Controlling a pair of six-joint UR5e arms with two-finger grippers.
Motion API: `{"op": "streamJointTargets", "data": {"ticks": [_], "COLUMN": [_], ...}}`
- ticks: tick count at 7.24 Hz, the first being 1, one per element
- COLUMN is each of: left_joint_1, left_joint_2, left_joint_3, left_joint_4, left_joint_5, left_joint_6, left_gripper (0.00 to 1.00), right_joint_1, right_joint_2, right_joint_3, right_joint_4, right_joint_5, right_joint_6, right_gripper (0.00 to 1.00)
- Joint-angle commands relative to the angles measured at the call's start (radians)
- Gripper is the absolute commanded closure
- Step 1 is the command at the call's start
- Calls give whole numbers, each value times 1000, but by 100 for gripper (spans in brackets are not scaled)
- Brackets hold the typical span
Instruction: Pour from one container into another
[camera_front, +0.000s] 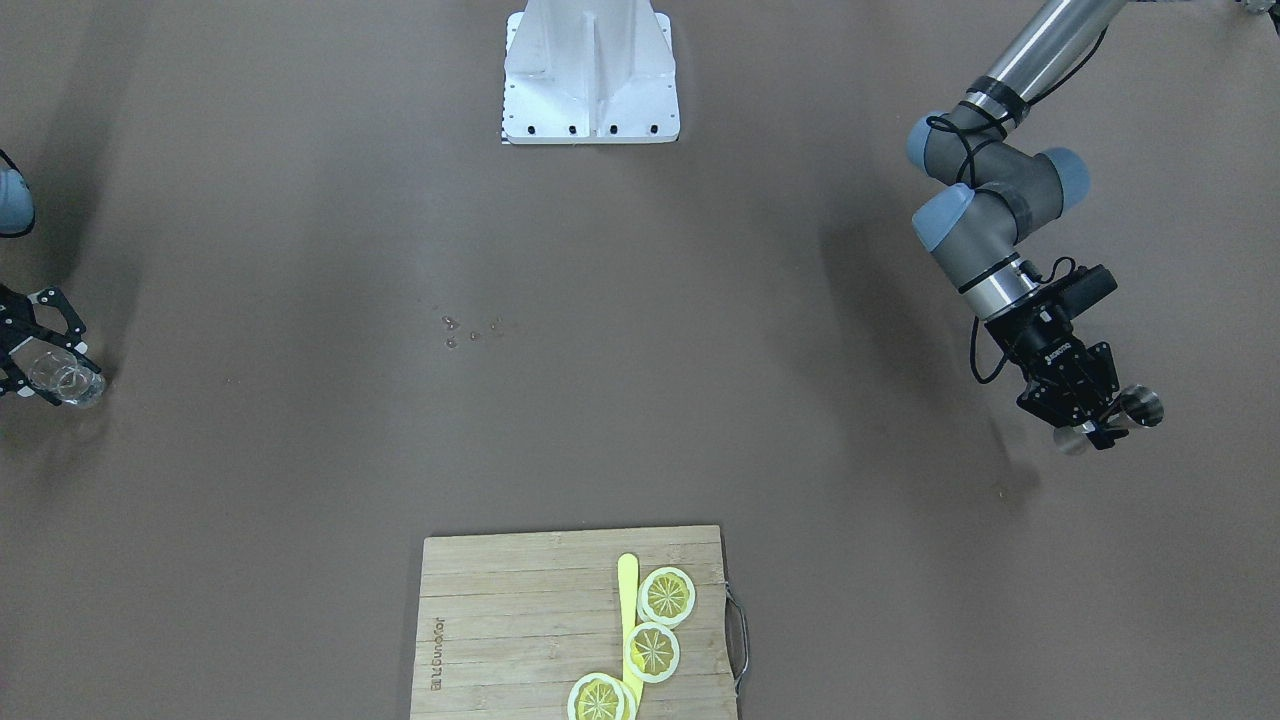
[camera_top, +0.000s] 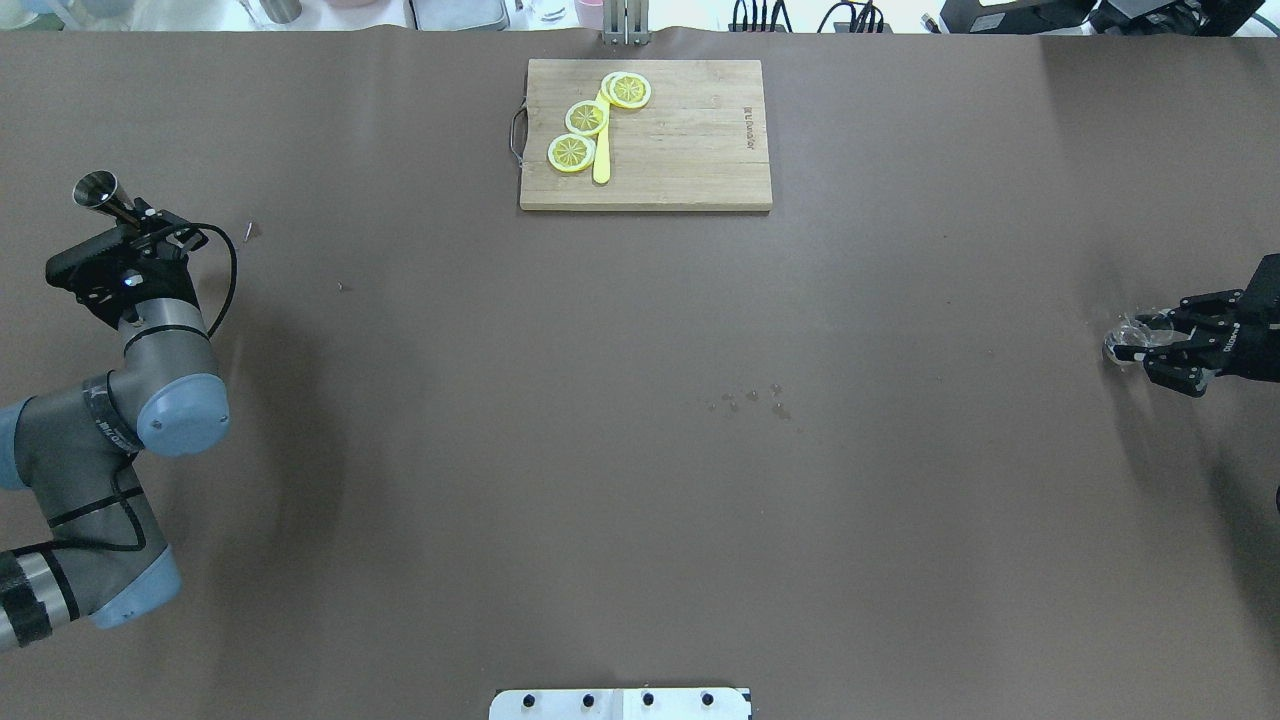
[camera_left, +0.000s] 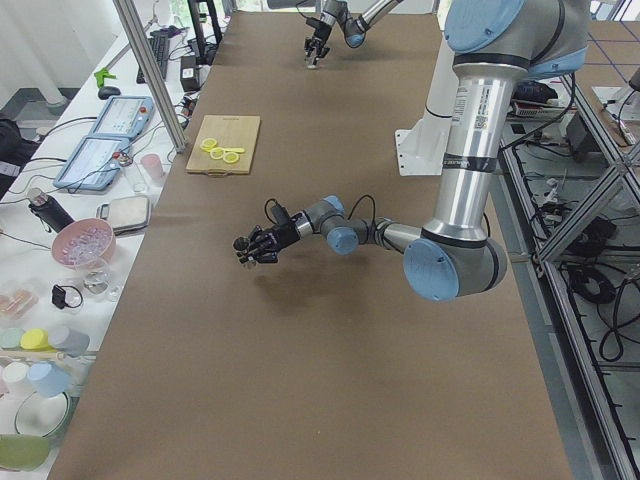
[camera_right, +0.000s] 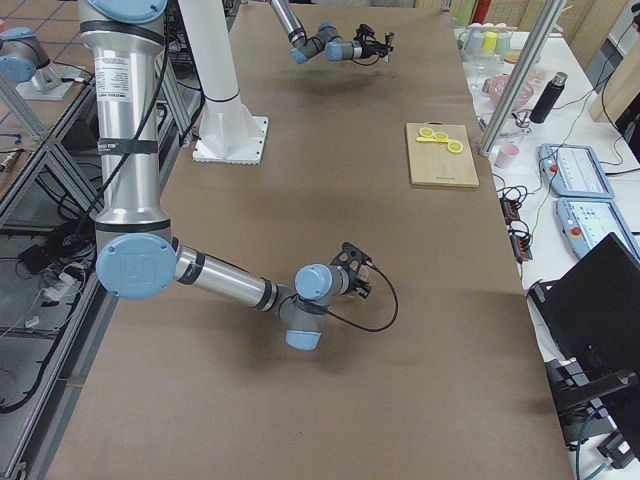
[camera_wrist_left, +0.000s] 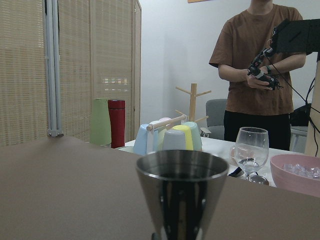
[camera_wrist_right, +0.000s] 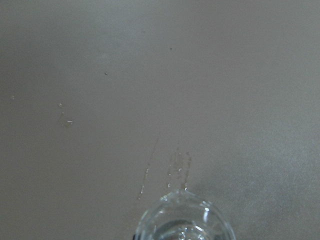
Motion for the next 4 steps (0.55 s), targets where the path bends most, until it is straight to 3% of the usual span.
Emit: {"op": "streamJointTargets", "data": {"ticks": [1,4], "left_joint_1": [9,35], "left_joint_2": [-4,-10], "left_joint_3": [-7,-9], "left_joint_4": [1,1], "left_joint_5": [-6,-12], "left_joint_6": [-6,3], "left_gripper": [100,100], "right_joint_1": [-1,-3], "right_joint_2": [-1,-1], "right_joint_3": [0,6], "right_joint_4": [4,8], "right_joint_5": [3,7], "right_joint_6": [1,4], "right_gripper": [1,0]}}
